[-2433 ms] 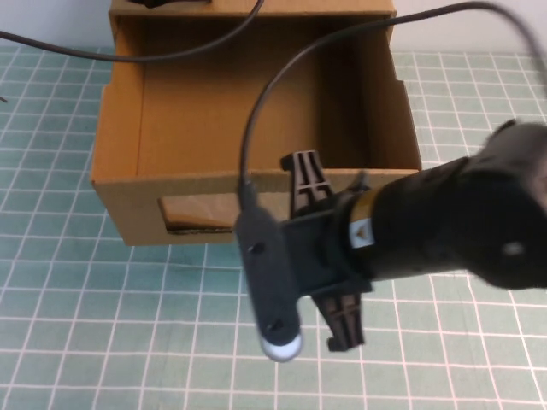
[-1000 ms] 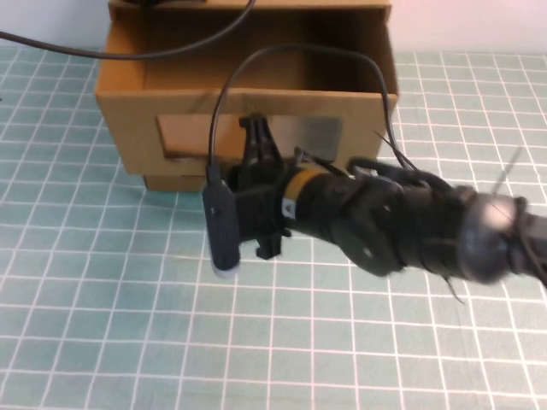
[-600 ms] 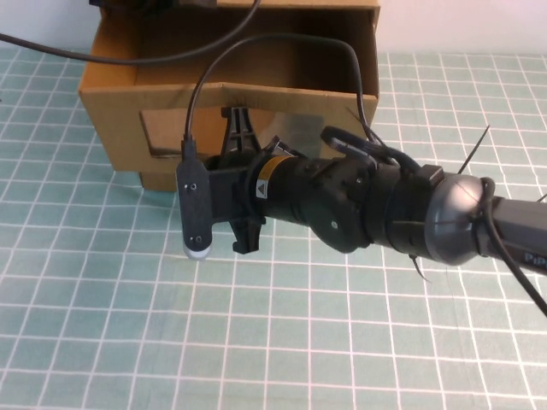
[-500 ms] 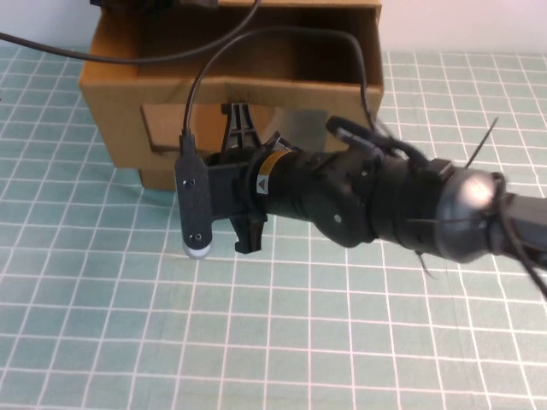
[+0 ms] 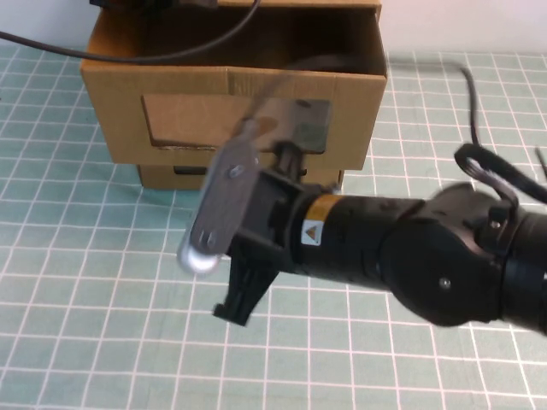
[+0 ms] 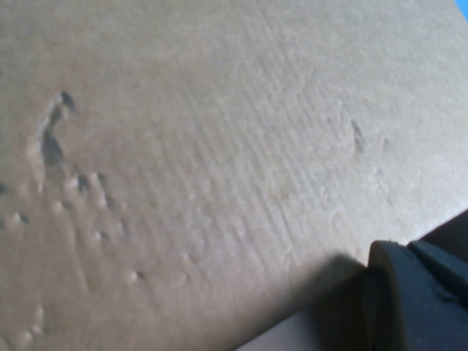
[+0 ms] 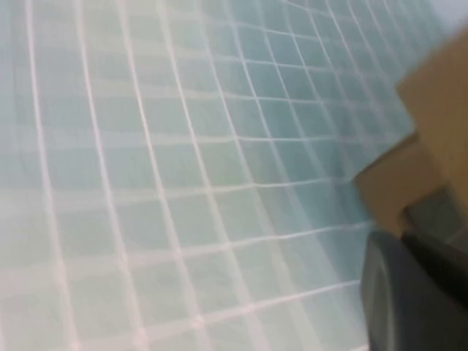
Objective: Close the shoe box
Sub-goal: Close the shoe box with your right arm
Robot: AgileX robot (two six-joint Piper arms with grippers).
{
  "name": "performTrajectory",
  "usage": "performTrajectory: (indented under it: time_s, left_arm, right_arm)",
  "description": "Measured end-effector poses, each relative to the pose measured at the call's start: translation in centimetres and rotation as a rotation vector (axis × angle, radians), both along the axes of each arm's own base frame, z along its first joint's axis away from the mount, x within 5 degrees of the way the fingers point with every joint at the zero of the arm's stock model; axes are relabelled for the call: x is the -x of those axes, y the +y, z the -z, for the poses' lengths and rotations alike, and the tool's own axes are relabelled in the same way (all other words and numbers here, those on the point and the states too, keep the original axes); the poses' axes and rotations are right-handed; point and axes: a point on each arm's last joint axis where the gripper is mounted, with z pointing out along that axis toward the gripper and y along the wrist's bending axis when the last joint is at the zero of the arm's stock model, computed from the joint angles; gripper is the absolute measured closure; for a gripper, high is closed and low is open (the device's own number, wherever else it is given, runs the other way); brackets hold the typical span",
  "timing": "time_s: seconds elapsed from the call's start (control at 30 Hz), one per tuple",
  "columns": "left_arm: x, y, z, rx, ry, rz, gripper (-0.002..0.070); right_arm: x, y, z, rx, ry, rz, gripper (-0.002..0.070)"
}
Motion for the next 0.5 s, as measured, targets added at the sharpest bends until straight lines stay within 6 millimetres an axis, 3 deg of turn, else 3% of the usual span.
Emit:
performTrajectory:
  time_s: [0.1,0.2,0.33,0.5]
  left_arm:
    - [0.0,0.0,0.0,0.0,0.0,0.0,0.0679]
    - [0.0,0.0,0.0,0.0,0.0,0.0,0.0679]
    - [0.0,0.0,0.0,0.0,0.0,0.0,0.0679]
    - [0.0,0.0,0.0,0.0,0.002,0.001,0.0679]
  right_arm:
    - [-0.6,-0.3,1.3,-0.153,0.152,0.136,0.069]
    - [-2.5,-0.4,2.5,-0.291,0.211,0.281,0.069]
    - [-5.0,-0.9,3.6,-0.436,0.203,0.454,0.069]
    - [-6.4,-1.0,4.7,-0.497,0.15,0.547,0.069]
